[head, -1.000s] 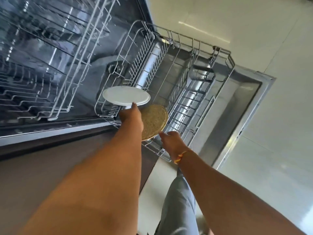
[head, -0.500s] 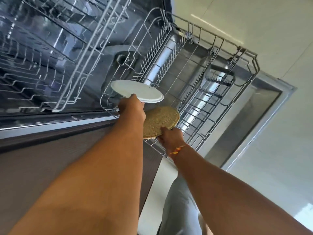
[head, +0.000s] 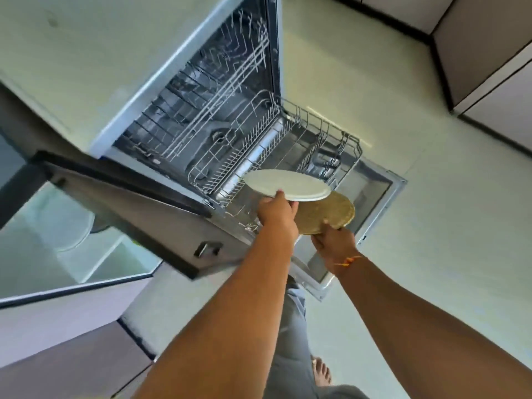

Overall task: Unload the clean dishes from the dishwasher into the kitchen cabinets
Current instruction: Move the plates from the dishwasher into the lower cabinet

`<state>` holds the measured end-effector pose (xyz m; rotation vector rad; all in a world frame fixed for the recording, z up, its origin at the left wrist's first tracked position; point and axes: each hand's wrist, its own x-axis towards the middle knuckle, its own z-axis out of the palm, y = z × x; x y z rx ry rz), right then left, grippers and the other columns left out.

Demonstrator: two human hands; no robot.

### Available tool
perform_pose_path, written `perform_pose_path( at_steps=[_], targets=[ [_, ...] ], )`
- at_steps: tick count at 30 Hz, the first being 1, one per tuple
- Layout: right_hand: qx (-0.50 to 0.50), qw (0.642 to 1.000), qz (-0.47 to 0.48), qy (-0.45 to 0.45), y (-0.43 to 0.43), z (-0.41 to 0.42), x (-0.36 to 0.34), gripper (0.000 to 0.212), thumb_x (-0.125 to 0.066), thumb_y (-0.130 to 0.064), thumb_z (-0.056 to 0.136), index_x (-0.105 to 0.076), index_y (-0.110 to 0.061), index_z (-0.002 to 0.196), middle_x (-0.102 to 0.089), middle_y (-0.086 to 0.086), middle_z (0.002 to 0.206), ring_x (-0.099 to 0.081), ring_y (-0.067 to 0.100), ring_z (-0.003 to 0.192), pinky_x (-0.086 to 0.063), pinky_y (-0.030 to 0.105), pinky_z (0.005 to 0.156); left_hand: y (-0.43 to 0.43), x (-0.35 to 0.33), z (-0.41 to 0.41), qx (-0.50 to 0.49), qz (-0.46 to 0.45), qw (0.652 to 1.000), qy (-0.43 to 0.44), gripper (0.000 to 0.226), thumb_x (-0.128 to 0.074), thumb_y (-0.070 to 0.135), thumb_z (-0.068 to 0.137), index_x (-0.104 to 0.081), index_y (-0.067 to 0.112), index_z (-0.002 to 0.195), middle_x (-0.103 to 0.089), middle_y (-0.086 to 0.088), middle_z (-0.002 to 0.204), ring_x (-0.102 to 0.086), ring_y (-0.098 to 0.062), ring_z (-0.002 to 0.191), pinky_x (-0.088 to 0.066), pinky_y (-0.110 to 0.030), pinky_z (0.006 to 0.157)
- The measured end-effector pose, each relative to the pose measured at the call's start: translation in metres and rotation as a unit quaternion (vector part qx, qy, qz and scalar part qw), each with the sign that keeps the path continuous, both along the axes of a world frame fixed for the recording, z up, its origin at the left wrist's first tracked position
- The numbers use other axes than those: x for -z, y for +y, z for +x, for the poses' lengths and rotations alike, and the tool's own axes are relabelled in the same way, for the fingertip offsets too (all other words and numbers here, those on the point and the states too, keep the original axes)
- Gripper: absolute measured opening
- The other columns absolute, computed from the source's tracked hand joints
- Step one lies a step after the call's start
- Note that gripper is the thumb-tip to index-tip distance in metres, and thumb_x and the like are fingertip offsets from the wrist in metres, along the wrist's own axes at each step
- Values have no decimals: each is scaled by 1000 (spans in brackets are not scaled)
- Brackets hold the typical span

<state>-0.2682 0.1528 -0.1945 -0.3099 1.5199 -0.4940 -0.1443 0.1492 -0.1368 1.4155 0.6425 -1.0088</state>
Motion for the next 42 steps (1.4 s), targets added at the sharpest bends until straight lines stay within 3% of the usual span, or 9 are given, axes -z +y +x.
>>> perform_pose_path(
  at_steps=[6,10,17,22,24,27,29,33,42],
  targets=[
    [-110,985,-124,50,96,-128,-49,9,-53,-6,100,-59,-8,106,-71,6,86,-68,18,81,-59,28,64,135,-67,-112,75,-120,990,24,23,-54,10,99,-55,8,123,-66,-18,111,-67,-27,97,-60,-39,81],
    [-365,879,-212,223,182,-200,-36,16,-57,-24,97,-66,-10,98,-73,12,82,-70,34,83,-46,29,69,247,-81,-155,75,-135,986,57,20,-51,14,101,-55,13,121,-65,-17,121,-64,-31,110,-57,-42,87],
    [-543,776,-209,241,296,-201,-39,46,-46,-51,94,-67,-14,113,-75,12,104,-69,33,101,-52,36,81,418,-57,-133,-80,-71,993,45,25,-51,6,100,-52,2,125,-63,-25,122,-65,-35,102,-58,-42,76],
    [-523,824,-173,133,330,-123,-54,57,-34,-47,98,-61,-5,127,-65,17,124,-62,27,111,-44,27,89,488,-63,-66,-214,-75,974,0,20,-48,5,101,-54,3,119,-66,-20,113,-64,-31,94,-53,-43,78],
    [-515,848,-102,70,336,-77,-46,45,-52,-40,100,-56,-4,126,-58,20,134,-62,26,108,-50,23,86,505,-61,-34,-249,-79,965,-11,19,-46,6,102,-55,3,118,-66,-18,111,-64,-30,95,-55,-43,77],
    [-384,920,-17,-75,328,7,-5,90,-80,-50,77,-44,2,141,-50,25,143,-59,22,105,-55,20,78,520,-43,22,-295,-102,950,-21,16,-45,5,102,-57,4,111,-64,-18,111,-66,-31,86,-61,-40,58],
    [-260,949,28,-174,326,69,-5,56,-61,-25,97,-41,-8,147,-61,19,132,-61,25,103,-52,20,85,520,-32,59,-314,-127,940,-34,14,-45,4,101,-58,6,103,-67,-15,101,-72,-28,66,-58,-37,46],
    [-198,941,17,-273,319,171,27,37,-53,-17,100,-54,-15,137,-73,7,113,-70,22,95,-61,29,63,511,25,130,-335,-172,924,-60,14,-48,7,100,-61,11,101,-73,-8,90,-73,-24,68,-58,-35,47],
    [-240,887,-57,-391,299,289,128,31,-50,-17,102,-59,-12,131,-70,4,123,-69,15,108,-58,27,84,492,158,219,-329,-263,895,-145,19,-55,15,97,-61,11,115,-74,-9,109,-74,-17,85,-58,-33,69]
  ],
)
